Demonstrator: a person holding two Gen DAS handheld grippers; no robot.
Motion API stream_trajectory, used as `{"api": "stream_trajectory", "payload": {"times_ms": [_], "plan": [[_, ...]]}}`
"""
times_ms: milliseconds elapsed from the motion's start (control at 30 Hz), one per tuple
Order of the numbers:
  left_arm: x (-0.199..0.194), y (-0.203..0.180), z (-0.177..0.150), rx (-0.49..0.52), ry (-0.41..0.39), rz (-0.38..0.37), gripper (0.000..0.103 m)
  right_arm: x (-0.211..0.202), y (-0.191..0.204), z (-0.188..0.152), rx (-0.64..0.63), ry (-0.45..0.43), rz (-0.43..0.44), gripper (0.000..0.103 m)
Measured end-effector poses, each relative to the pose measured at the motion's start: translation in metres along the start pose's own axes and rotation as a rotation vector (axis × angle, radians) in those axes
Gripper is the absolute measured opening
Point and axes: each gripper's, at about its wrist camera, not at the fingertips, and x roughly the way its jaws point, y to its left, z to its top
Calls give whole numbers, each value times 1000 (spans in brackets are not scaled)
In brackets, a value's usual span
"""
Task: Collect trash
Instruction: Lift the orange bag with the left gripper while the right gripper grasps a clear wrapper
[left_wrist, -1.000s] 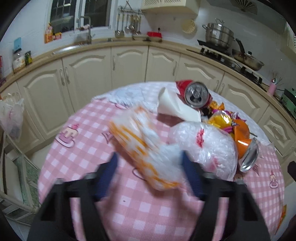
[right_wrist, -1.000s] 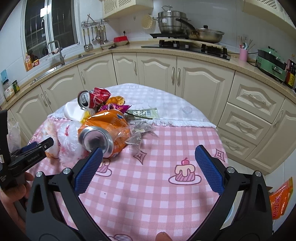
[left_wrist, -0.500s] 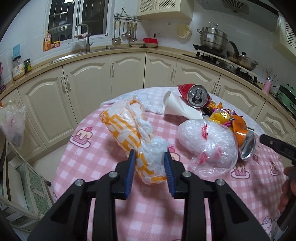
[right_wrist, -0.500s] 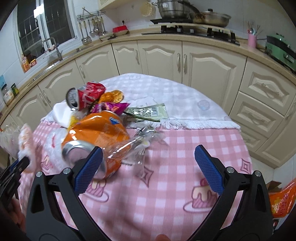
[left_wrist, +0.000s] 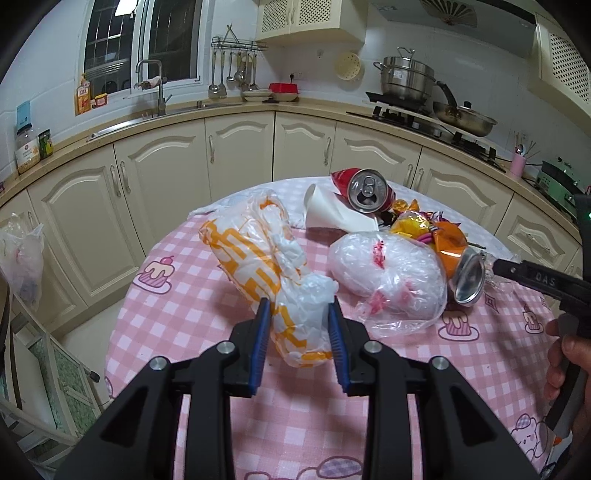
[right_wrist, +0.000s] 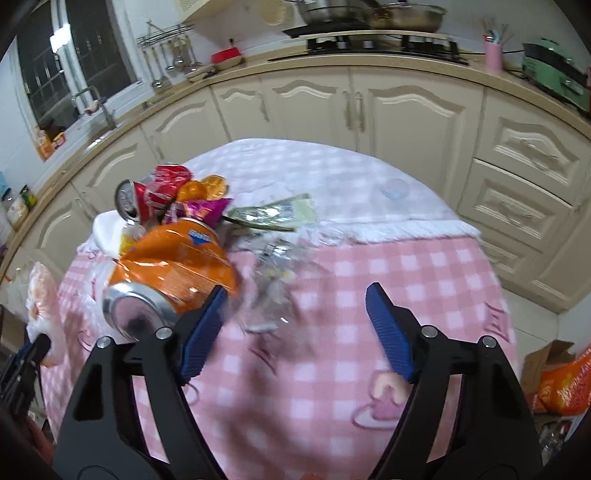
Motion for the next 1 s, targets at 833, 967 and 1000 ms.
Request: {"api": "stream_trajectory", "payload": {"times_ms": [833, 967, 1000], "plan": [[-68, -90, 5, 160, -116, -210, 29, -98, -61, -18, 11, -122, 184, 21], [-80, -150, 4, 239, -113, -355, 29, -133, -108, -25, 69, -179, 126, 21], [-81, -166, 4, 255, -107, -395, 29, -139, -123, -27, 92, -187, 101, 21]]}}
